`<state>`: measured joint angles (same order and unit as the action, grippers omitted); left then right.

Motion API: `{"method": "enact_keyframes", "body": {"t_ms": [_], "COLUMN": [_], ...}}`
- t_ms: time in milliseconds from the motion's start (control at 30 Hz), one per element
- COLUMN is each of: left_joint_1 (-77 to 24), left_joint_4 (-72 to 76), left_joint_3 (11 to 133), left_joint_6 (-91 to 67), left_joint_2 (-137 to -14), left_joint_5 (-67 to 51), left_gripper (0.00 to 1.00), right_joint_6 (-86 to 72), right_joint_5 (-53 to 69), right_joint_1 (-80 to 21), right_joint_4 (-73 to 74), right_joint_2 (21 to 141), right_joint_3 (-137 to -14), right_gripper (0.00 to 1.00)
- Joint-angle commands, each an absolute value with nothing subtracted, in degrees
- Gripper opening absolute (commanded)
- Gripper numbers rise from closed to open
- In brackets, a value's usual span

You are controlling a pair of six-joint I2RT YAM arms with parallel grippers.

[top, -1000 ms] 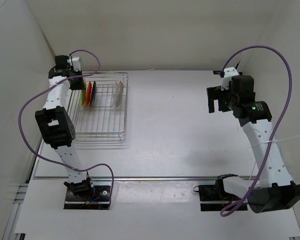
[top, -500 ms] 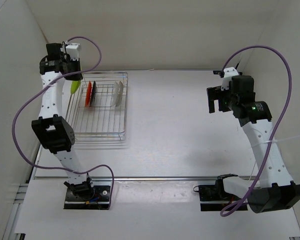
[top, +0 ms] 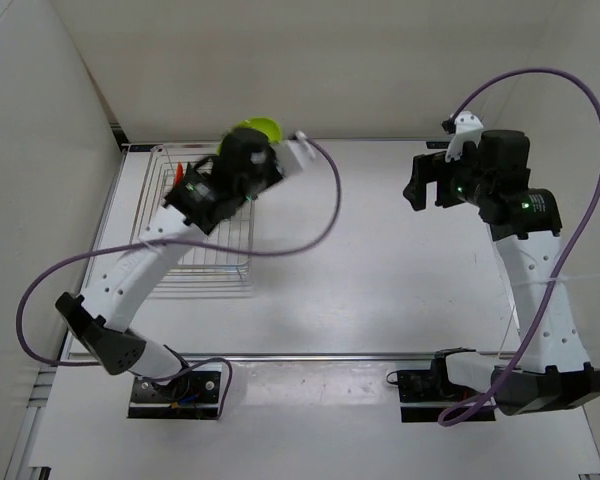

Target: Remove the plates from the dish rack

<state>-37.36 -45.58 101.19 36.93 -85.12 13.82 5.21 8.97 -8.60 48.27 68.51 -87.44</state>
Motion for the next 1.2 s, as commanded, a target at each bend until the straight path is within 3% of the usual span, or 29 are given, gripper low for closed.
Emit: {"method": "enact_keyframes", "body": {"t_ms": [0,100,200,467,633,800,1167], "left_joint_1": [-48.0,-56.8,-62.7,-74.4,-76.7,-77.3,-77.3], "left_joint_4": [-36.9,-29.7,-25.4,-23.5,-23.5,-21.8,-19.5], "left_joint_3": [87.7,78.1,74.5,82.5,85.2,87.7,90.8], "left_joint_6": [51.4,59.2,63.8,65.2,65.2,66.4,68.4], "left_joint_2": [-82.2,-80.9,-81.8,-89.6,-92.5,-94.6,-97.6], "left_joint_5": [35.9,42.8,46.4,48.6,48.6,48.6,48.6], "left_gripper": [0.11,0.11,0.11,0.11,0.11,0.11,0.11], "right_joint_6": [2.0,-0.8,-1.6,0.4,1.1,1.7,2.8], "right_joint_5": [26.8,38.9,42.0,43.5,45.5,45.5,43.9], "right_joint_1": [-5.4,-2.6,-2.6,-2.6,-3.9,-5.8,-8.3], "right_joint_4": [48.2,48.7,48.7,48.0,47.5,47.5,47.5], "right_joint_2": [69.3,72.3,74.0,79.6,81.6,82.7,84.5], "right_joint_3": [-94.3,-97.7,-99.0,-98.3,-98.3,-97.8,-96.1], "right_gripper": [1.00,1.00,0.98,0.94,0.90,0.80,0.76]}}
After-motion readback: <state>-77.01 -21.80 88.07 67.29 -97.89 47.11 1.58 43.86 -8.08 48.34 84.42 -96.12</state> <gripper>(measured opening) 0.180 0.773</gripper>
